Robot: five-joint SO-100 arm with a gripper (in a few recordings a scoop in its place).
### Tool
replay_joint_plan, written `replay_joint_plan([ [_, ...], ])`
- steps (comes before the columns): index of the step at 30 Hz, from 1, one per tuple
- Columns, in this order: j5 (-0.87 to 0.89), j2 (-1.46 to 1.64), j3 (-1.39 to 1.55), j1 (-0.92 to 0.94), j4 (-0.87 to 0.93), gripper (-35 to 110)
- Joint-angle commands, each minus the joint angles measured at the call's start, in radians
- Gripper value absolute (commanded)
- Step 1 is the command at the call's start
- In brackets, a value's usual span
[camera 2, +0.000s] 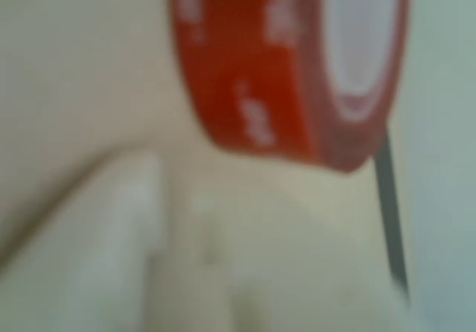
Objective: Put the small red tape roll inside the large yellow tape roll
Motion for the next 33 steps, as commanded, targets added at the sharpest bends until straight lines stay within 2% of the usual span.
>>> replay_joint_plan([
  [1,0.008,0.126,-0.100,-0.006,0.089,0],
  [10,-0.008,0.109,-0.227,0.015,0.067,0],
  [13,-0.029,0.104,-0.218,0.015,-0.026,0],
  [18,-0.041,0.098,-0.107,0.018,-0.295,0],
  [22,-0.041,0.115,-0.032,0.012,-0.391,0],
  [29,-0.041,0.130,0.040,0.003,-0.391,0],
  [33,-0.041,0.129,0.040,0.005,-0.325,0],
])
